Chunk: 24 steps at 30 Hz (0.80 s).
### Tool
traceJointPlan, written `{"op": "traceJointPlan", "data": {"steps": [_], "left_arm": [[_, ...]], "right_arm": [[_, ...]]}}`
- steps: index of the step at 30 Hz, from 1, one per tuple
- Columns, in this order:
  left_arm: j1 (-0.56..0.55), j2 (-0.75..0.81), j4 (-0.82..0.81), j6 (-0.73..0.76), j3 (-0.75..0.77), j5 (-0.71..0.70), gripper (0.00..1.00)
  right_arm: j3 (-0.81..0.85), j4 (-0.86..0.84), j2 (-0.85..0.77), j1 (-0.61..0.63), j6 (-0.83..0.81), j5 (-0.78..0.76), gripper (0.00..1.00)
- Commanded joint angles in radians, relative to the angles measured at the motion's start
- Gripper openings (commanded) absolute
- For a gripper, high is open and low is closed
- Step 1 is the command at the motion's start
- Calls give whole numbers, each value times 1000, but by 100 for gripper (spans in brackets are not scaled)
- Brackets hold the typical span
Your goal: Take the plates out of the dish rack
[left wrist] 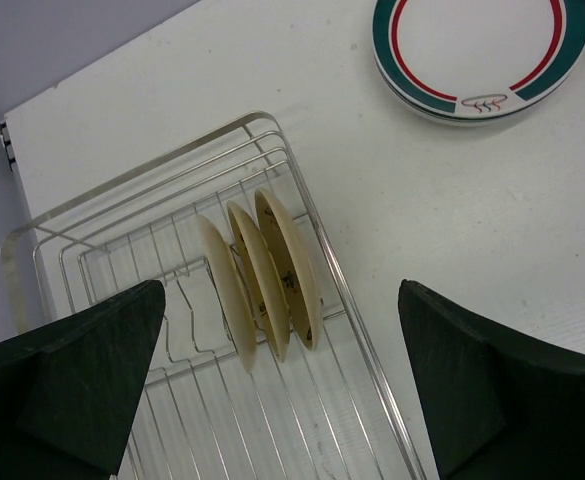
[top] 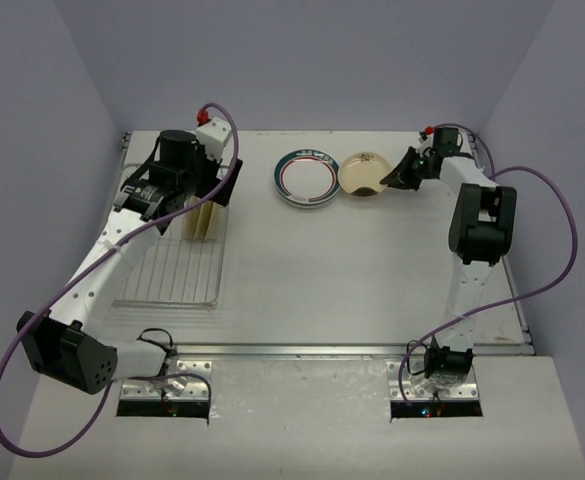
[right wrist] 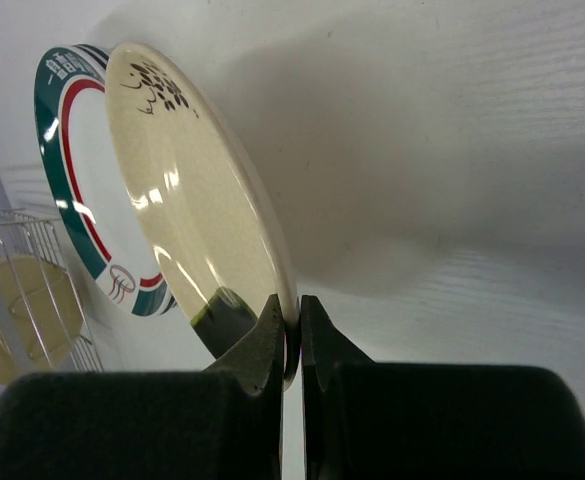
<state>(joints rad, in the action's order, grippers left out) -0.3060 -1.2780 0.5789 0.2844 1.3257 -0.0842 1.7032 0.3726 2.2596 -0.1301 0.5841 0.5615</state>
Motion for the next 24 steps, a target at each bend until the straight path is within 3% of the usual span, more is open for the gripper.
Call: {"op": "traceJointPlan", "data": {"steps": [1,17,21,24], "left_arm": [[20,8,-21,-56,24,46,100],[54,-23,-33,-77,-8,0,100],[79,-32,-22,-89,-12,10,100],[97,-34,-21,-95,-15,24,100]], "right_arm": [[61,-22,18,-26,-30,-26,0],[105,-3,121,-61,-53,-43,2],[106,12,118,-62,-60,-63,23],[106,29,106,-63,-66,-85,50]]}}
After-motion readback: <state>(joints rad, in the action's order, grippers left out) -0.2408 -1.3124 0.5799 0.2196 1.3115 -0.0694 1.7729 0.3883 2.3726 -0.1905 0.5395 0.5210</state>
